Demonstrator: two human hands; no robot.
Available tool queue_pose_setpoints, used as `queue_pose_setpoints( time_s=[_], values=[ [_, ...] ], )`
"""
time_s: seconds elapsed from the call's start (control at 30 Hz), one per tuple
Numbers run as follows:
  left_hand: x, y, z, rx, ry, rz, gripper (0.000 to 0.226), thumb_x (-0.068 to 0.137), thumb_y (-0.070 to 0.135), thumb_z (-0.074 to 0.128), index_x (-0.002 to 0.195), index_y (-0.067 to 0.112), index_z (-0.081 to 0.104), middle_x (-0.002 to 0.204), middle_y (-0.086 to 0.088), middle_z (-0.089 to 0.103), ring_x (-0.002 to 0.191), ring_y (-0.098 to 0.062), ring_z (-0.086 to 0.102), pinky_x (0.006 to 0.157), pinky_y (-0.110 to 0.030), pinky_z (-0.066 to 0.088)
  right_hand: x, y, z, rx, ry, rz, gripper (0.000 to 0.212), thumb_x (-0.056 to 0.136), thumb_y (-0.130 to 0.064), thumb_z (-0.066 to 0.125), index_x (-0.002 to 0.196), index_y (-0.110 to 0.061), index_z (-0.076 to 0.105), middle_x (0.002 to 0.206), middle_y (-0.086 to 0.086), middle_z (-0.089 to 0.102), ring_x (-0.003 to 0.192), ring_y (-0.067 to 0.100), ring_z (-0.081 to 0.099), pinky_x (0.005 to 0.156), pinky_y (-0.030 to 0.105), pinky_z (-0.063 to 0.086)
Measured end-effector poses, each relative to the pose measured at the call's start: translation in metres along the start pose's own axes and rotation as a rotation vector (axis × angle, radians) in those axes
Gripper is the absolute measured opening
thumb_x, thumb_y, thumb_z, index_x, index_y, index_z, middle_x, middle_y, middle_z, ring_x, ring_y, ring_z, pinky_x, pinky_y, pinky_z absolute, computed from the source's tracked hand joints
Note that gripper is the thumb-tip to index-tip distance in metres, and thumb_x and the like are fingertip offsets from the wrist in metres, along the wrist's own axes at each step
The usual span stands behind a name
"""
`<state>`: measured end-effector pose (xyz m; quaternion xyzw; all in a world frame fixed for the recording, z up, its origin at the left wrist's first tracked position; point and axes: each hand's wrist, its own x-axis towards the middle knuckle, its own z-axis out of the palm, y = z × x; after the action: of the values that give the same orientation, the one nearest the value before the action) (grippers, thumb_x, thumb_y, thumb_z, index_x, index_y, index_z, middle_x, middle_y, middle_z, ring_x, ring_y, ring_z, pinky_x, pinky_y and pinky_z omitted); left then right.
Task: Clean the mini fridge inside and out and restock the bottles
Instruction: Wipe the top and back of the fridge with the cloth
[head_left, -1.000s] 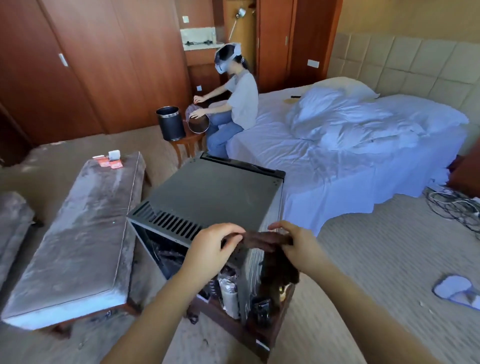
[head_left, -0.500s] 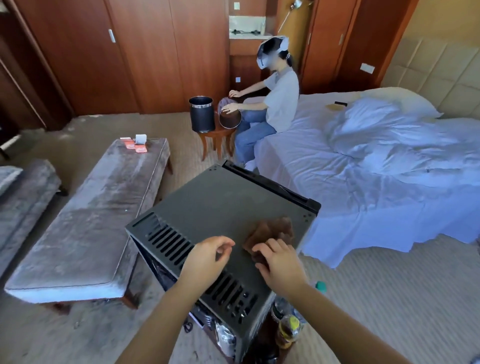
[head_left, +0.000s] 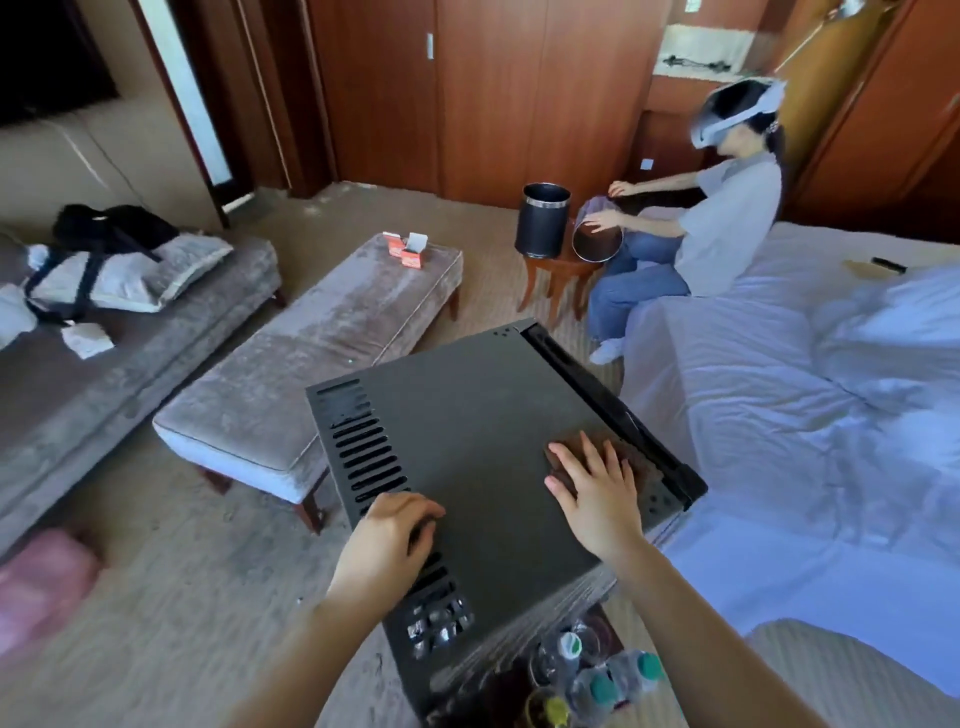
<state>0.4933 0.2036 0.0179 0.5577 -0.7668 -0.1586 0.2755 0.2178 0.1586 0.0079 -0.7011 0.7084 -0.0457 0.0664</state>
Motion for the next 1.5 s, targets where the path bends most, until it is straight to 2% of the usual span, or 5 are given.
queue_pose_setpoints(
  time_s=[0.3, 0.53, 0.73, 1.23, 1.5],
  values=[
    [-0.053, 0.061, 0.044, 0.245, 0.188, -0.157, 0.022, 0.078, 0.010, 0.067, 0.100, 0.014, 0.071, 0.109, -0.001, 0.066, 0.101, -0.023, 0.059, 0.086, -0.039, 0.054, -0.073, -0.003, 0.018, 0.167, 0.126, -0.642, 0.040, 0.096, -0.051, 0.038, 0.129, -0.037, 0.054, 0.139, -0.002, 0.052, 0.130, 0.025, 0.046, 0.107, 0.045, 0.040],
    [-0.136, 0.090, 0.038, 0.308, 0.310, -0.470, 0.039, 0.081, 0.007, 0.071, 0.119, 0.011, 0.062, 0.123, -0.003, 0.059, 0.115, -0.023, 0.048, 0.097, -0.037, 0.044, -0.028, 0.092, 0.010, 0.242, 0.308, -0.450, 0.046, 0.095, -0.048, 0.037, 0.123, -0.024, 0.065, 0.126, 0.006, 0.062, 0.117, 0.031, 0.054, 0.098, 0.044, 0.042],
    [-0.190, 0.086, 0.045, 0.374, 0.097, -0.621, 0.042, 0.087, 0.016, 0.064, 0.128, 0.015, 0.056, 0.134, -0.002, 0.053, 0.125, -0.025, 0.045, 0.098, -0.041, 0.047, -0.045, 0.073, 0.019, 0.207, 0.332, -0.385, 0.049, 0.092, -0.037, 0.033, 0.129, -0.020, 0.060, 0.131, 0.016, 0.056, 0.119, 0.039, 0.048, 0.096, 0.049, 0.037],
    [-0.160, 0.071, 0.027, 0.031, 0.268, -0.629, 0.050, 0.093, 0.003, 0.040, 0.142, 0.013, 0.037, 0.140, -0.007, 0.049, 0.128, -0.025, 0.043, 0.099, -0.034, 0.041, -0.150, -0.112, 0.051, 0.335, 0.146, -0.948, 0.039, 0.093, -0.032, 0.045, 0.128, -0.026, 0.060, 0.133, 0.002, 0.058, 0.128, 0.030, 0.048, 0.103, 0.042, 0.041],
    [-0.156, 0.080, 0.005, 0.159, 0.173, -0.541, 0.042, 0.099, 0.009, 0.036, 0.138, 0.020, 0.045, 0.140, 0.000, 0.049, 0.128, -0.021, 0.041, 0.095, -0.034, 0.043, -0.106, -0.004, 0.041, 0.324, 0.360, -0.901, 0.049, 0.078, -0.009, 0.078, 0.124, -0.021, 0.065, 0.134, 0.005, 0.058, 0.124, 0.025, 0.053, 0.109, 0.038, 0.038]
  ],
)
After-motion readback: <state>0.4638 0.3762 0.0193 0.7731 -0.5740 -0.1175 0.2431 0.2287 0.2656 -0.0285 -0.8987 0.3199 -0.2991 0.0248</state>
